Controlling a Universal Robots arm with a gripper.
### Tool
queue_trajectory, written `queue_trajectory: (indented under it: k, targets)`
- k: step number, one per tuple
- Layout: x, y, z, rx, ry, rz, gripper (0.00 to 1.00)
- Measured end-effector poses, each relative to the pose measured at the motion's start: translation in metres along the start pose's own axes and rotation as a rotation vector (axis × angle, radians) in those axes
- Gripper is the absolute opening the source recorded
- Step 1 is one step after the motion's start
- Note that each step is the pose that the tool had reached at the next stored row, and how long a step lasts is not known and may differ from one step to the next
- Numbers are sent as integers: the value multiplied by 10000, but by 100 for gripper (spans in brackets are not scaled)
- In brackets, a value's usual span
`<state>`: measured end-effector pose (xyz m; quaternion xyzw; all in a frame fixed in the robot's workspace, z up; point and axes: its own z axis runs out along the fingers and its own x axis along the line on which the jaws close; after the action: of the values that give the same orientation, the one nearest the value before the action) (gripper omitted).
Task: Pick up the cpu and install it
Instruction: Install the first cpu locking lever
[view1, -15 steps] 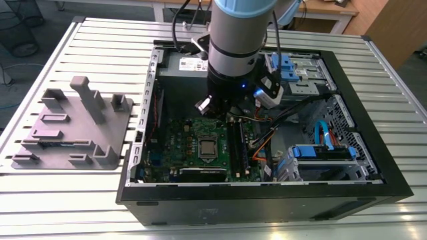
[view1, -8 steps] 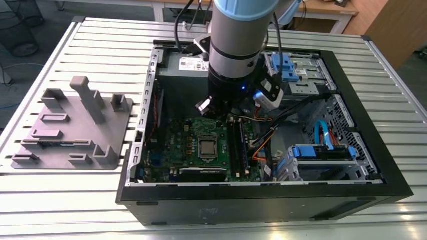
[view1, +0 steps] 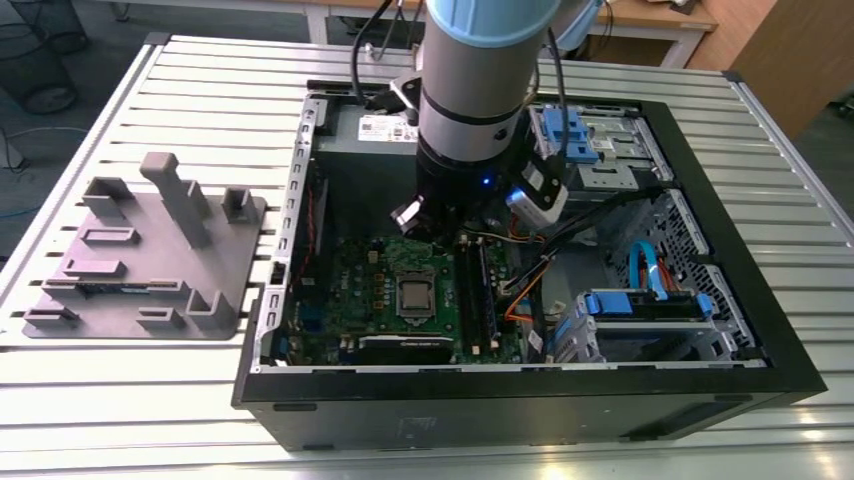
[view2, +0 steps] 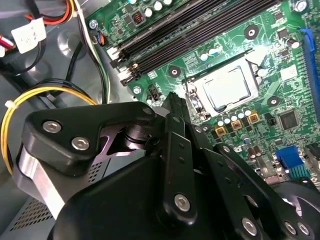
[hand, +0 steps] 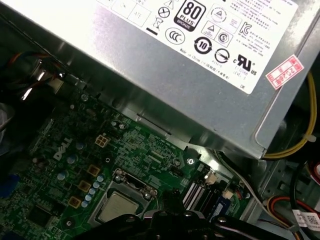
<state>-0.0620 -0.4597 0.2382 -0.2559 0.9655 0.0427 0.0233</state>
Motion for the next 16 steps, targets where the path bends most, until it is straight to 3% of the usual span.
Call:
queue_trajectory:
  k: [7,13,16]
  targets:
    - [15,-27,0,3,-4,47,11]
    - [77,-134,9,11,-10,146,11]
    - [89,-153,32,14,-16,212,11]
